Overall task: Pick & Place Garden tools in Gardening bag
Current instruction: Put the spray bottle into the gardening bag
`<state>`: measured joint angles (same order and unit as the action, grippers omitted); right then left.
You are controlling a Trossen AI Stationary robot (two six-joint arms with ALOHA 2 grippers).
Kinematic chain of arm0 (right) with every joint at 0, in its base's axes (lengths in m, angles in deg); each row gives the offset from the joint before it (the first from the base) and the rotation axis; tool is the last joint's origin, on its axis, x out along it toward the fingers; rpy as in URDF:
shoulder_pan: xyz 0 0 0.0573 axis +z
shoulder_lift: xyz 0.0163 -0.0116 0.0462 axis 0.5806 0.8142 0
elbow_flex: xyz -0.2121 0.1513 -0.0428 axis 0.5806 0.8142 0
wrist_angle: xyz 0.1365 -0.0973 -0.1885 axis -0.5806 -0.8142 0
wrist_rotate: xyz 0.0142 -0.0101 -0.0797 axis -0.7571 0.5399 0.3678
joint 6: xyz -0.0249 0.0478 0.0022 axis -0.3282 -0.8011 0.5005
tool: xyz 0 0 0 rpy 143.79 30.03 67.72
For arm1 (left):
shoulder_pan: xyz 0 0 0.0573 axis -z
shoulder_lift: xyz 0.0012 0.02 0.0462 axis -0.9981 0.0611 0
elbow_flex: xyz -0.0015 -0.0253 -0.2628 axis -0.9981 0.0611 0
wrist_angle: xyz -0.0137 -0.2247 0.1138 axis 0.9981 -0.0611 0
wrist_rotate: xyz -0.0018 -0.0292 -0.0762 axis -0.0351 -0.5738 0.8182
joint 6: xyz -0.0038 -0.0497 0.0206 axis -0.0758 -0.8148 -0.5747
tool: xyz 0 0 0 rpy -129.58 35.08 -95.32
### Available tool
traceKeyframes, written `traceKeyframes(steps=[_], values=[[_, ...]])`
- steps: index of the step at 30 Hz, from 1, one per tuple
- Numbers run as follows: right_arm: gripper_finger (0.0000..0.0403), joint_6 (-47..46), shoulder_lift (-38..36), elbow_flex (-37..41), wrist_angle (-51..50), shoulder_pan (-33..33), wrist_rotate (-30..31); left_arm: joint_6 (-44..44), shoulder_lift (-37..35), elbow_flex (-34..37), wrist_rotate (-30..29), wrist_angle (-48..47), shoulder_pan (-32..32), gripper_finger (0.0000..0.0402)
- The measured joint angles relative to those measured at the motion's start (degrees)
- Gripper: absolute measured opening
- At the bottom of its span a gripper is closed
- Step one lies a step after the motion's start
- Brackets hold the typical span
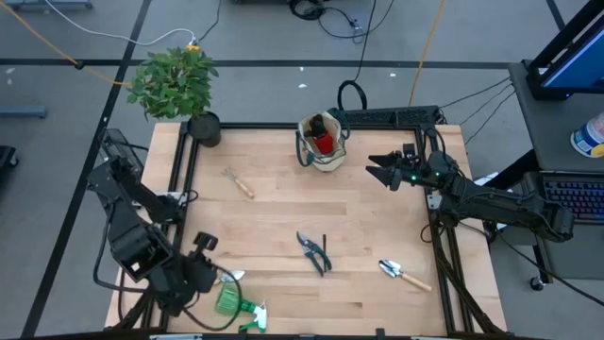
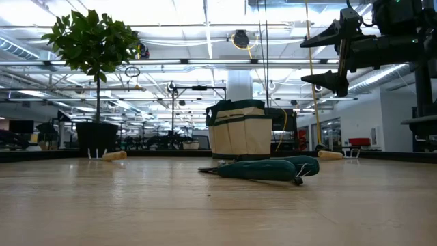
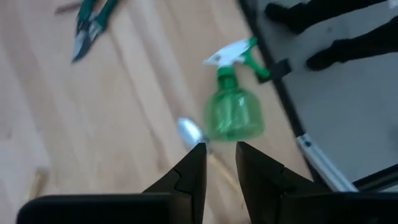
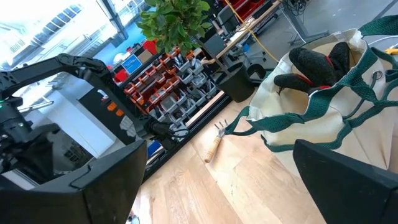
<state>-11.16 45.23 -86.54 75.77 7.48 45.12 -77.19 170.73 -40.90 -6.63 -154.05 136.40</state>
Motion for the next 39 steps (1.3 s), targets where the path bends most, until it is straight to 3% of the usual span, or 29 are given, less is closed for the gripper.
traceKeyframes(steps=[8, 20, 26, 33, 39], values=[[0.0394, -0.01, 0.00, 0.00, 0.02, 0.01, 0.01, 4.16, 0.01, 10.19, 4.03, 12.87, 0.49, 0.0112], [0.0394, 0.00, 0.00, 0.00, 0.02, 0.01, 0.00, 10.02, 0.04, 22.08, 2.19, 33.26, -1.10, 0.0279], [0.0394, 0.00, 0.01, 0.00, 0.01, 0.00, 0.01, 13.30, 0.04, 28.09, 2.36, 44.94, -3.14, 0.0332], [0.0394, -0.02, 0.01, 0.02, 0.01, 0.01, 0.00, 13.28, 0.52, 33.60, 2.67, 52.46, -4.76, 0.0341], [0.0394, -0.01, 0.01, 0.01, 0.00, -0.01, 0.07, 14.14, 6.80, 33.77, 6.98, 55.10, -5.32, 0.0325]])
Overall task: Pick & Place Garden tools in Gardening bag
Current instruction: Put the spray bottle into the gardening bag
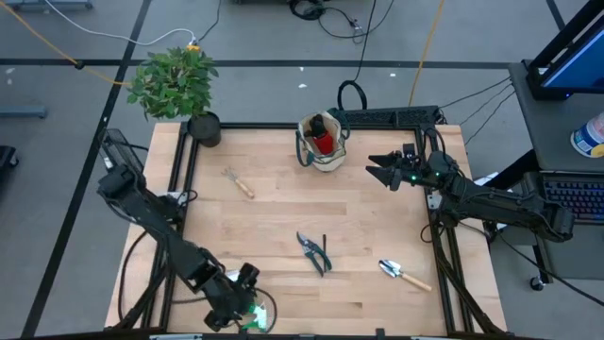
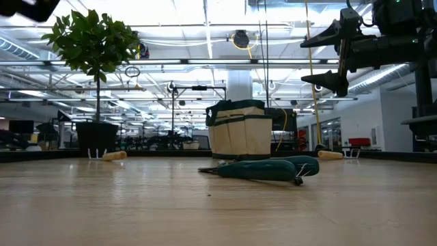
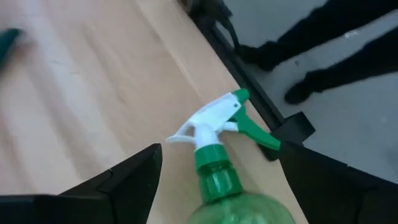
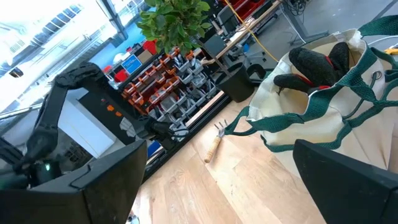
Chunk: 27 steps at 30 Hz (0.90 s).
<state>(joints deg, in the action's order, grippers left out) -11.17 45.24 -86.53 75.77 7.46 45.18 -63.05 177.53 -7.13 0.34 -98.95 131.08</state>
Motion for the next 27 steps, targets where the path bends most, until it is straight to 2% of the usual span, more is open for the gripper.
traceKeyframes(steps=[6, 17, 27], values=[[0.0394, -0.01, -0.01, 0.01, 0.02, 0.01, 0.04, 0.25, 3.10, 0.04, 4.35, 0.99, -1.01, 0.0318], [0.0394, 0.01, -0.01, 0.01, 0.02, 0.02, 0.09, 0.83, 5.39, -0.02, 8.58, 0.45, -3.50, 0.0323], [0.0394, 0.01, 0.01, 0.01, 0.02, 0.01, 0.11, -1.11, 8.52, -0.02, 8.64, -0.99, -5.18, 0.0324]])
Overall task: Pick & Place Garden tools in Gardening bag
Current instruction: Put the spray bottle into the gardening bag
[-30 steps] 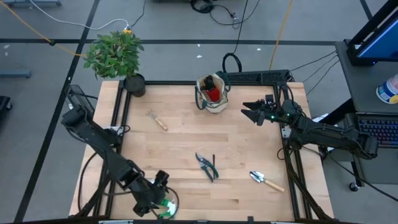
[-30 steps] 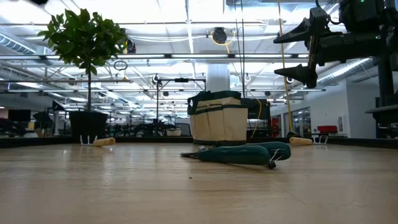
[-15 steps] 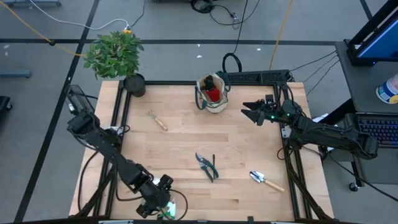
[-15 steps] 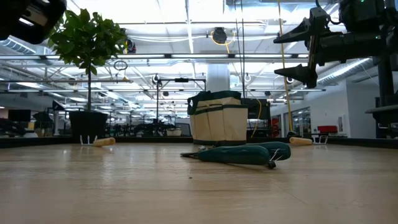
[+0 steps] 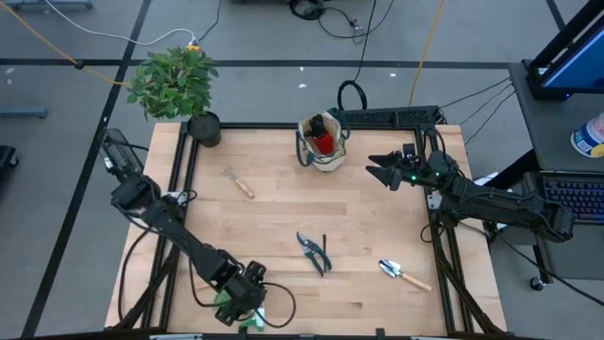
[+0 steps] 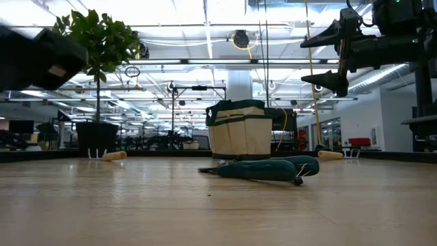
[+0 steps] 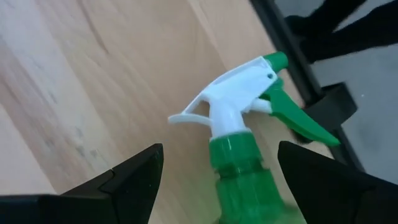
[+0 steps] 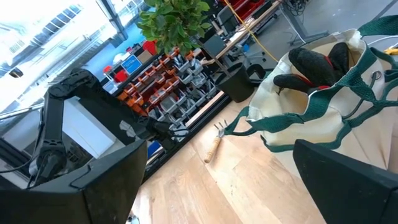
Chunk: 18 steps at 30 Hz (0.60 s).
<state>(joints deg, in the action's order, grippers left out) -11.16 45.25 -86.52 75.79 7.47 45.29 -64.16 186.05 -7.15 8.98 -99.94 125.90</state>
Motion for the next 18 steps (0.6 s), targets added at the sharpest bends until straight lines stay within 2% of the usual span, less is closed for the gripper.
traceKeyframes(steps=[7, 18], values=[[0.0394, -0.01, -0.01, 0.00, 0.00, 0.01, 0.00, -3.76, 4.06, -0.01, -0.15, -1.28, -0.01, 0.0324], [0.0394, -0.02, -0.02, 0.00, 0.00, 0.00, 0.00, -3.84, 4.98, -0.28, -0.64, -5.32, 0.32, 0.0323]])
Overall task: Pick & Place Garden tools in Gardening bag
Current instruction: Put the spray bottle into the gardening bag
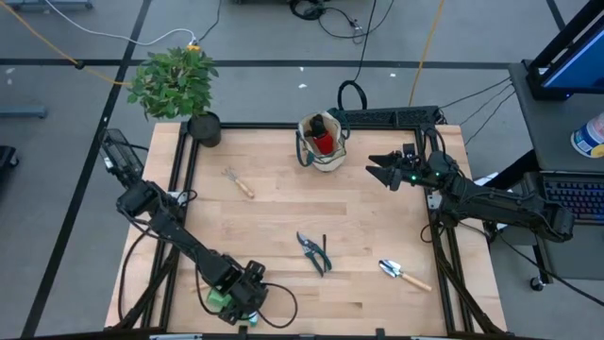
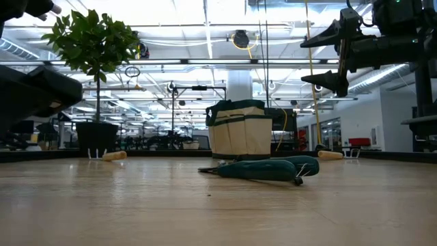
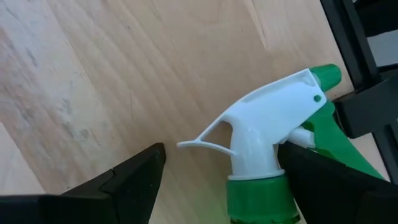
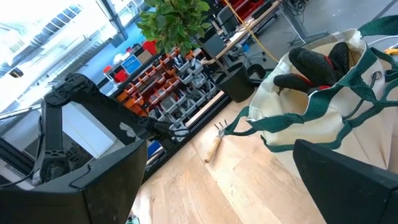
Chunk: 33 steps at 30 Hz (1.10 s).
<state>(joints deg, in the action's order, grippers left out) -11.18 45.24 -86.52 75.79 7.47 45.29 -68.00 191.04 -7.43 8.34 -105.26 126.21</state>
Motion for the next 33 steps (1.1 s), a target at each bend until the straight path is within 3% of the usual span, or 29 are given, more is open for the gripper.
traceKeyframes(steps=[7, 12, 18, 26, 33], values=[[0.0394, 0.00, 0.00, 0.00, 0.00, 0.01, 0.00, -0.34, 0.11, 0.10, -1.53, -0.11, 0.25, 0.0271], [0.0394, 0.02, 0.00, 0.00, 0.00, -0.01, 0.00, -5.11, 0.11, 0.12, -1.90, 0.18, 0.09, 0.0227], [0.0394, 0.02, 0.00, 0.00, 0.00, 0.01, 0.00, -8.22, 0.08, 0.02, -2.54, 2.76, 0.08, 0.0240], [0.0394, 0.02, 0.00, 0.00, 0.00, 0.01, 0.00, -6.47, 0.53, -3.01, -6.88, 1.33, 0.09, 0.0245], [0.0394, 0.02, 0.00, 0.00, 0.00, 0.01, 0.00, -6.25, 0.43, -3.18, -7.28, -0.68, -0.58, 0.0246]])
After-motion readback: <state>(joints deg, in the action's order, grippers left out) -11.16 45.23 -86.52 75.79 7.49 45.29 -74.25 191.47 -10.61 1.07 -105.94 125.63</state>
